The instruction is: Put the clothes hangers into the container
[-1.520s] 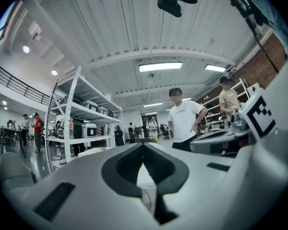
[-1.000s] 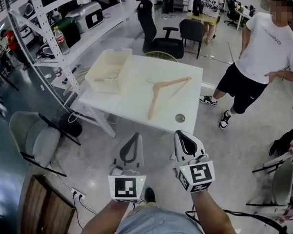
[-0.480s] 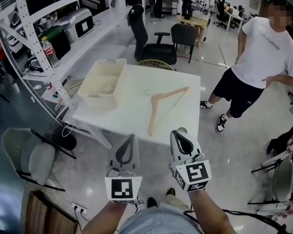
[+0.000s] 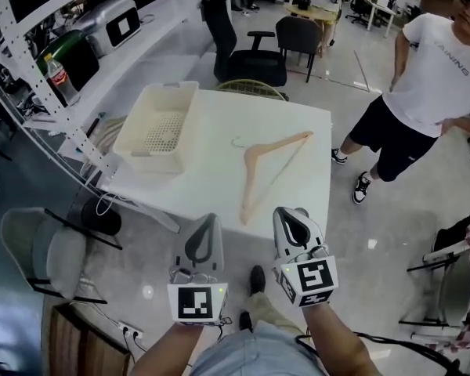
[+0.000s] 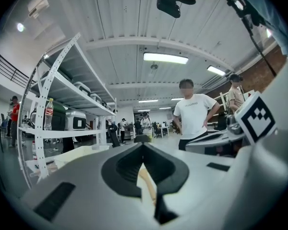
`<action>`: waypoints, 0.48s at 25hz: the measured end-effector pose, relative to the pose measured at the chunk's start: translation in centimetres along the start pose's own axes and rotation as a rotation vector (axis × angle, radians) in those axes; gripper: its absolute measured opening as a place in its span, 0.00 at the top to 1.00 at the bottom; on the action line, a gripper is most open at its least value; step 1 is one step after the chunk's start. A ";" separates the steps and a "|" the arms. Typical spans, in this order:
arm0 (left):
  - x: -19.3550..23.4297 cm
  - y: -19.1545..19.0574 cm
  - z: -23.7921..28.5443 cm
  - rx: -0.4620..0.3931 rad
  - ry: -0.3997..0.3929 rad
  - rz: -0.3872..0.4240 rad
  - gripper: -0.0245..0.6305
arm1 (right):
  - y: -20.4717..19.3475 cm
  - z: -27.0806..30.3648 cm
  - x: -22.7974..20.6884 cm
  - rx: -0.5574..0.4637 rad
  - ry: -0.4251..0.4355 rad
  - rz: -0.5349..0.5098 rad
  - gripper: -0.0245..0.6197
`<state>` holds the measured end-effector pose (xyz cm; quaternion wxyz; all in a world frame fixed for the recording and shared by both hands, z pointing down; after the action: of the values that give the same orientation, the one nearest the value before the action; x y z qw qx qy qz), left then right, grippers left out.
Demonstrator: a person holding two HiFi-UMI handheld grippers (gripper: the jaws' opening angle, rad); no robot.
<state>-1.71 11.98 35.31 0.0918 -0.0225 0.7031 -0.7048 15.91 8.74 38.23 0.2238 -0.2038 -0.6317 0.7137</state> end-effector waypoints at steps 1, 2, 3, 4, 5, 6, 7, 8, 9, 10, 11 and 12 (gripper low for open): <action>0.1 0.0 0.9 0.003 -0.001 0.003 0.94 | 0.0 0.9 -0.5 0.003 0.001 0.004 0.94; 0.3 0.0 1.9 0.002 -0.002 0.008 0.95 | 0.0 1.8 -1.1 0.005 0.001 0.009 0.94; 0.5 0.0 2.9 0.001 0.000 0.012 0.94 | 0.0 2.7 -1.7 0.007 0.002 0.013 0.94; 0.8 0.0 3.9 0.002 0.004 0.013 0.94 | 0.1 3.7 -2.2 0.008 0.006 0.015 0.94; 1.1 0.1 4.9 0.004 0.009 0.013 0.94 | 0.2 4.8 -2.8 0.010 0.011 0.016 0.94; 1.4 0.1 6.0 0.006 0.015 0.014 0.94 | 0.3 5.8 -3.3 0.010 0.016 0.017 0.94; 1.6 0.2 7.0 0.008 0.018 0.018 0.95 | 0.5 6.7 -3.9 0.010 0.022 0.018 0.94; 1.7 0.4 8.0 0.009 0.020 0.023 0.94 | 0.7 7.6 -4.5 0.010 0.026 0.018 0.94; 1.7 0.5 9.1 0.008 0.023 0.030 0.95 | 0.9 8.5 -5.2 0.008 0.031 0.018 0.94; 1.8 0.7 10.1 0.004 0.025 0.039 0.94 | 1.2 9.4 -5.8 0.005 0.036 0.017 0.94; 1.9 0.9 11.0 -0.003 0.030 0.049 0.94 | 1.6 10.2 -6.4 0.001 0.042 0.015 0.94; 1.9 1.2 11.9 -0.010 0.035 0.057 0.94 | 1.9 10.9 -6.9 -0.003 0.049 0.013 0.94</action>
<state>-1.58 -0.05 34.06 0.0994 0.0092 0.7086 -0.6985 15.18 -4.30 37.72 0.2344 -0.2257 -0.6257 0.7090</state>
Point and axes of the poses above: the fingertips, and each gripper's own axes: z forward along the fingers, x to its left, y out of its top, the point moved 7 cm from there along -z, backward along the fingers, and after that the axes turned 8 degrees about y, right-handed, at the moved point
